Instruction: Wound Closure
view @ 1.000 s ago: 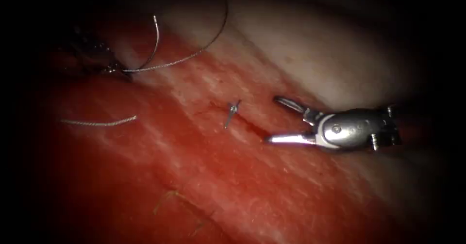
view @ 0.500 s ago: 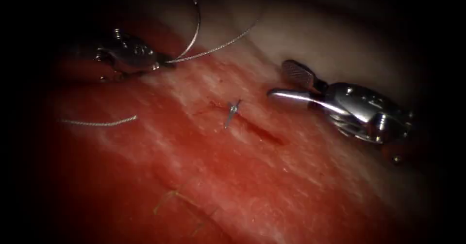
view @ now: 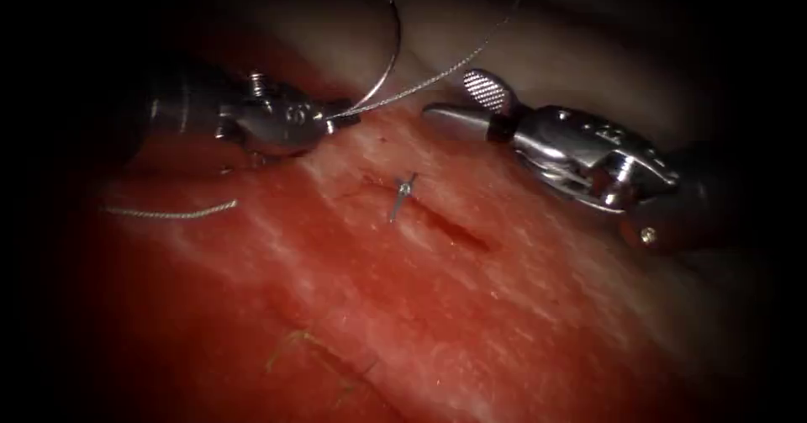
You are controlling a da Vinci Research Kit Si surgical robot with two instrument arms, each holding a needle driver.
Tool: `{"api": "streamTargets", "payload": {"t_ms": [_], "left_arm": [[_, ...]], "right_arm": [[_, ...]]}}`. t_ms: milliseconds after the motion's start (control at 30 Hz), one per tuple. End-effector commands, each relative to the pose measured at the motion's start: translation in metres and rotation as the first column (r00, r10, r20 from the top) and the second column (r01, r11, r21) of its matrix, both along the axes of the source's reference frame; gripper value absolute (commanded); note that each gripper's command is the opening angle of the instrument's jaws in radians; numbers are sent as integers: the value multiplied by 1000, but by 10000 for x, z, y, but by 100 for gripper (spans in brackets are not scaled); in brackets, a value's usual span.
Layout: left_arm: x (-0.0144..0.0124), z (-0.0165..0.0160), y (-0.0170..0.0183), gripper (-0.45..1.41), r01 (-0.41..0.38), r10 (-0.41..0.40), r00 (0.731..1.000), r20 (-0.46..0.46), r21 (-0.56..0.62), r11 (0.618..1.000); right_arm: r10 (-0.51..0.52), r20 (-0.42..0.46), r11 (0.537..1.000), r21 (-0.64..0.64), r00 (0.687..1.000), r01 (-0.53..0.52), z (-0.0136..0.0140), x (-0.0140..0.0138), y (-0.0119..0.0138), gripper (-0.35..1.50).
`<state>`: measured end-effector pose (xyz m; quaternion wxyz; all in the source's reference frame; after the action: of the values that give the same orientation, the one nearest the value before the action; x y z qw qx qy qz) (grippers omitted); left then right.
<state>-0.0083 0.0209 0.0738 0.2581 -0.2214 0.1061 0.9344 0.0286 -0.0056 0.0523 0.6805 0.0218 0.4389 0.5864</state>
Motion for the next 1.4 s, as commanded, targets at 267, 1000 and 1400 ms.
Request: {"api": "streamTargets", "payload": {"t_ms": [267, 1000, 1400], "left_arm": [[-19, -9, -16, -45, -28, 23, 998, -62, -74, 997], [-33, -26, -29, -45, -107, 83, 987, -135, -179, 978], [-27, -40, -30, 103, -98, 107, 946, 307, -47, 994]], "right_arm": [[13, 49, 1000, -26, 999, -11, -1, 11, 9, 103], [46, 84, 999, -23, 995, -45, 22, 37, 15, -20], [65, 96, 990, -135, 993, -52, 15, 23, 26, -35]]}}
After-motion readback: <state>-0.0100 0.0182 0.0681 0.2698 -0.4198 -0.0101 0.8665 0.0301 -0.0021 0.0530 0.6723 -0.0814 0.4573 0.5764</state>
